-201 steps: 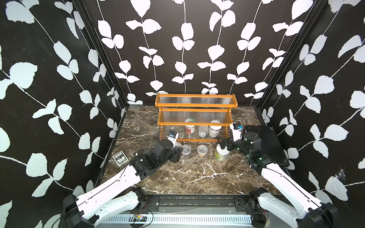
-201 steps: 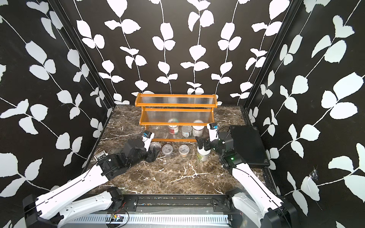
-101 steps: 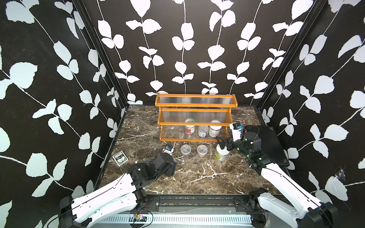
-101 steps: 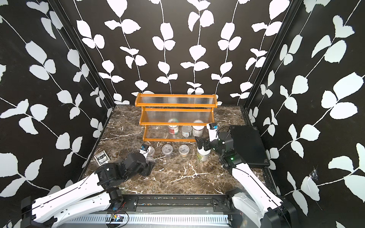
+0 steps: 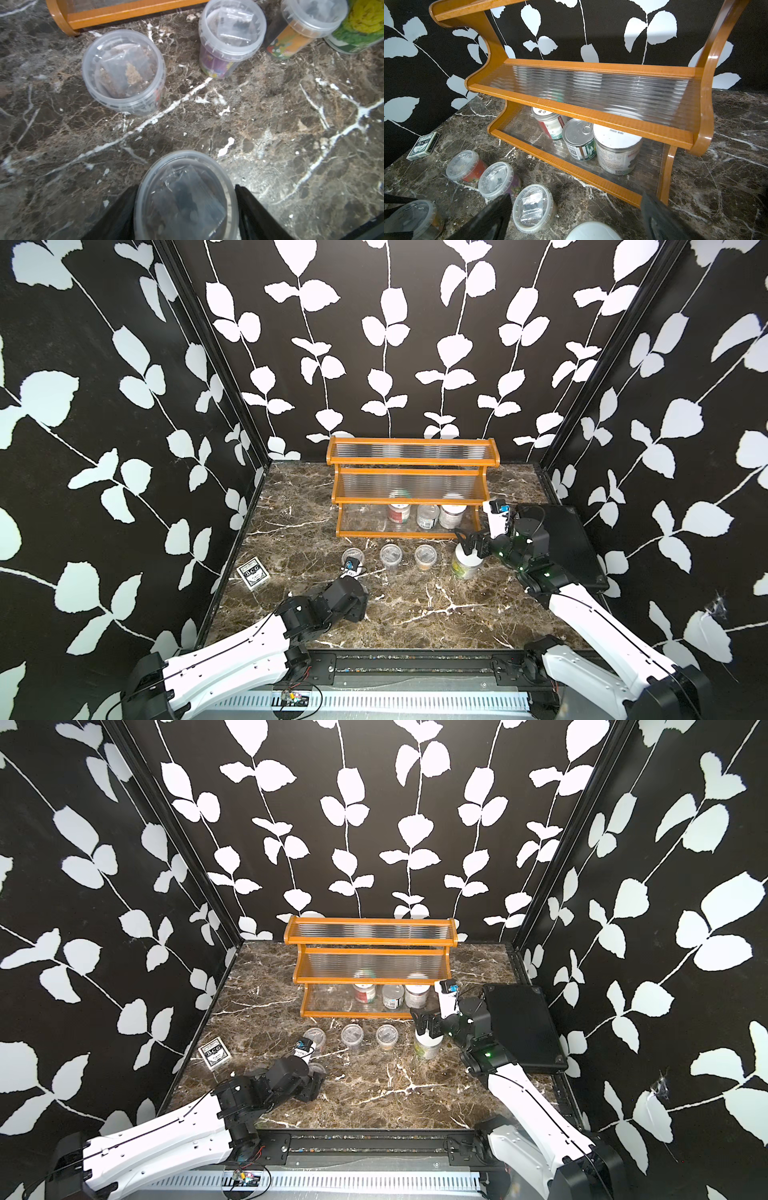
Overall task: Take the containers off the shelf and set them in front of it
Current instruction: Place the container at the center of the board.
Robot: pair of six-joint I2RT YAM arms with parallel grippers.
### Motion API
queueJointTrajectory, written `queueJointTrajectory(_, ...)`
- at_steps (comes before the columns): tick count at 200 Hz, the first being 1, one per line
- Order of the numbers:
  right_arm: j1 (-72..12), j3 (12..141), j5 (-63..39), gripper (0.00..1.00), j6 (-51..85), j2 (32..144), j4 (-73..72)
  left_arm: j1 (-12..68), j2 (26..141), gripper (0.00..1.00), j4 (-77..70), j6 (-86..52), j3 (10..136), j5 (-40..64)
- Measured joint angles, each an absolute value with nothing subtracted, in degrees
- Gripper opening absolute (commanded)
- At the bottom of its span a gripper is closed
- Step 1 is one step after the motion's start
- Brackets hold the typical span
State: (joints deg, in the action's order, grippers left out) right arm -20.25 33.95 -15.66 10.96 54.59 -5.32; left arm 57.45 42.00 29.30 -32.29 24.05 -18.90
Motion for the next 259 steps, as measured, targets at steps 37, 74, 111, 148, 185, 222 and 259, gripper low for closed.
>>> queueJointTrajectory(37,-20.25,33.56,-15.68,1.0,10.98,54.59,-5.54,57.45,39.48,0.7,28.23,-31.86,23.18,-21.34)
queueJointTrajectory(74,-20.25,33.36,-15.66,1.0,10.96,54.57,-5.61,57.45,40.77,0.72,26.65,-31.94,20.75,-21.91)
queueJointTrajectory(111,-20.25,33.34,-15.68,1.0,10.98,54.57,-5.69,57.32,42.94,0.76,24.62,-31.62,20.75,-22.02)
queueJointTrajectory(148,-20.25,33.19,-15.64,1.0,10.96,54.46,-5.74,57.28,43.81,0.84,25.67,-31.7,20.8,-22.0)
queueJointTrajectory(185,-20.25,33.17,-15.66,1.0,10.98,54.46,-5.76,57.17,42.11,0.88,26.87,-31.94,20.8,-22.15)
queueJointTrajectory(222,-20.25,33.17,-15.64,1.0,10.98,54.46,-5.76,57.17,42.44,0.93,26.92,-31.94,20.91,-22.15)
queueJointTrajectory(259,-20.25,33.17,-15.64,1.0,10.98,54.46,-5.76,57.06,43.99,0.98,28.14,-30.55,23.33,-22.98)
